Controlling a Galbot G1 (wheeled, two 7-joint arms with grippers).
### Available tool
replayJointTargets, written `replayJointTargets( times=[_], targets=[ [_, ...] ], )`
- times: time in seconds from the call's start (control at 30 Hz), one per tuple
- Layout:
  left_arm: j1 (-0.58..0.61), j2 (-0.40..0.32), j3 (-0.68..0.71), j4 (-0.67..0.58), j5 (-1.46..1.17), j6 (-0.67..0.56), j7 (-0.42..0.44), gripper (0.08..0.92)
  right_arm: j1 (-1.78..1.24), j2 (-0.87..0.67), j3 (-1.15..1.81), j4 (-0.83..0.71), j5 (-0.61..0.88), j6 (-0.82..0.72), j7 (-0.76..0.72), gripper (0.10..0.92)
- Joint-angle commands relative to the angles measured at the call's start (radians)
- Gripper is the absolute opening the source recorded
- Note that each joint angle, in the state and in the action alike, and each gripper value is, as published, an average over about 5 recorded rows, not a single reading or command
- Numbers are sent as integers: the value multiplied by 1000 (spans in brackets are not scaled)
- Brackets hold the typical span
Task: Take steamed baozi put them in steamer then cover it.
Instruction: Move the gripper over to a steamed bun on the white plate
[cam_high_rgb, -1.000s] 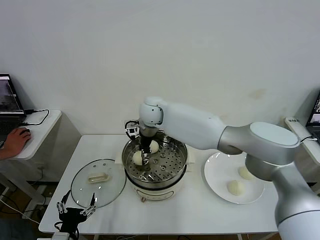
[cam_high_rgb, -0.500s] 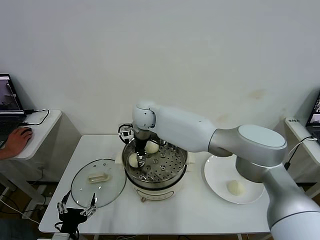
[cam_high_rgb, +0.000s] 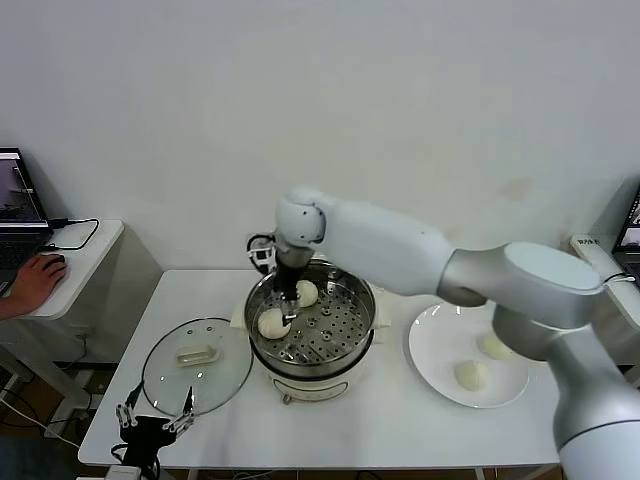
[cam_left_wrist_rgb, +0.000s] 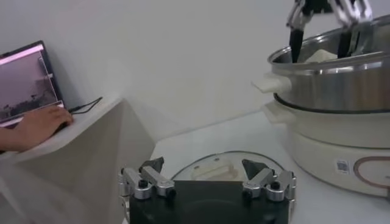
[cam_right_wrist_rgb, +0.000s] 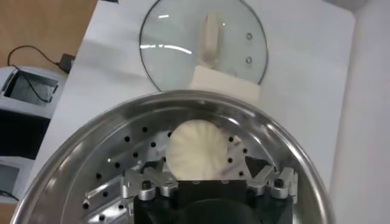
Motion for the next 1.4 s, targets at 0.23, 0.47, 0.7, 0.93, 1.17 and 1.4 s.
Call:
replayJointTargets(
  times=[0.23,0.47,0.7,0.93,1.17,1.4],
  targets=[
    [-8,14,13,40,-6,4,8,823,38,-525,142,303,-50,108,-121,823],
    [2,19,14,31,-21,16,15,823,-12,-738,152,378,-161,152,-139,823],
    [5,3,30,31,-12,22,16,823,-131,-853,131,442,-226,193,-140,823],
    [24,4,28,39,-2,21,15,823,-363,-851,274,398,-328,212,-130,823],
    [35,4,18,29,4,22,15,823,-523,-820,357,375,-402,215,-102,822],
    [48,-2,18,28,12,21,14,823,-581,-789,388,338,-431,221,-95,823]
  ],
)
